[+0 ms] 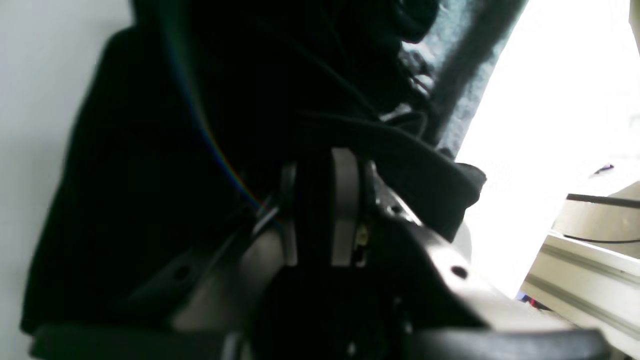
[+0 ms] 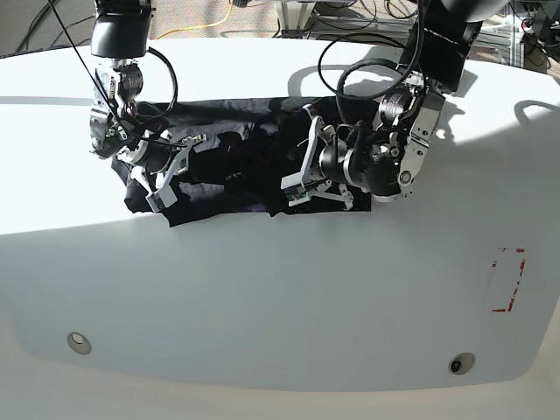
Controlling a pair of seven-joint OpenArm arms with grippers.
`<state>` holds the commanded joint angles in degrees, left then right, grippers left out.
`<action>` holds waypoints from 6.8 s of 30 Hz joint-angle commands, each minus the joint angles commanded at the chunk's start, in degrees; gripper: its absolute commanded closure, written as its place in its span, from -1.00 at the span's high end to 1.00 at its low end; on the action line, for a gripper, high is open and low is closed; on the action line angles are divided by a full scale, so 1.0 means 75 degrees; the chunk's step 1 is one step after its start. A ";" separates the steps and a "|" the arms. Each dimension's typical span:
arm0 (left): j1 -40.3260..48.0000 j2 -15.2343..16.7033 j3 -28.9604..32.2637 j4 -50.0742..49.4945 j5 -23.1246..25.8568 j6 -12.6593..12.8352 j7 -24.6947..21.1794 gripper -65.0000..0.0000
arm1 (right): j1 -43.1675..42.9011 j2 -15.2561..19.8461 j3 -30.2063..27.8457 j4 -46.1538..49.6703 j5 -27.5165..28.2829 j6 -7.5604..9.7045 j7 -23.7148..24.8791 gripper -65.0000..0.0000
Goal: Layout the t-shirt on the table in an organized manner, then fold the t-shirt properly
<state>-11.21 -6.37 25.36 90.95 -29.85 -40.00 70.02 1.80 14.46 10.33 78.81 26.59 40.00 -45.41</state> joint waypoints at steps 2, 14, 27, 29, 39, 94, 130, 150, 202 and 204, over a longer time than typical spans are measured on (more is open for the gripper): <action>-0.0012 0.0094 0.0246 -0.0281 0.0023 0.0000 0.0012 -0.75 | 0.0000 0.0000 0.0000 0.0000 0.0000 0.0000 0.0000 -0.79; -0.0234 0.0387 0.1899 -0.0059 -0.0469 0.0000 0.0316 -0.75 | -0.0035 0.0000 0.0000 -0.0012 -0.0035 0.0000 0.0000 -0.79; -0.0399 0.0668 0.2075 0.1020 -0.1254 0.0000 0.0363 -0.75 | -0.0059 0.0000 0.0000 -0.0012 -0.0035 0.0000 0.0000 -0.79; -0.0399 0.0656 0.2051 0.1032 -0.1254 0.0000 0.0352 -0.75 | -0.0059 0.0000 0.0000 -0.0012 -0.0035 0.0000 0.0000 -0.79; -0.0316 0.0082 0.0000 0.1008 -0.0973 0.0000 0.0105 -0.75 | -0.0070 0.0000 0.0000 -0.0012 -0.0035 0.0000 0.0000 -0.79; 0.1008 -0.0914 -0.1899 0.1606 -0.2004 0.0000 -0.0481 -0.75 | 0.0000 -0.0234 0.0023 0.0000 -0.0047 0.0000 0.0000 -0.79; 0.1571 -0.1383 -0.2016 -0.0645 0.0059 0.0000 -0.1196 -0.75 | -0.0012 -0.0234 0.0129 0.0891 0.0023 0.0000 -0.0070 -0.42; -0.0234 -0.1395 -0.1231 -0.1852 0.0985 0.0000 -0.1219 -0.75 | 0.0750 -0.0832 0.4173 0.4009 0.0035 0.0000 -0.3774 1.00; -0.0527 -0.1196 -0.1149 -0.2168 0.1536 0.0000 -0.1219 -0.75 | 0.0363 -0.1184 0.4478 -0.0105 0.1594 0.0000 -0.3927 1.00; -0.0527 -0.1196 -0.1149 -0.2168 0.1536 0.0000 -0.1219 -0.75 | 0.0363 -0.1231 0.4478 -0.0105 0.1594 0.0000 -0.3927 1.00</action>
<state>-15.16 -15.34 16.75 74.68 -18.33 -40.00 60.88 4.53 5.23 43.91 78.02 38.55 40.00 -74.86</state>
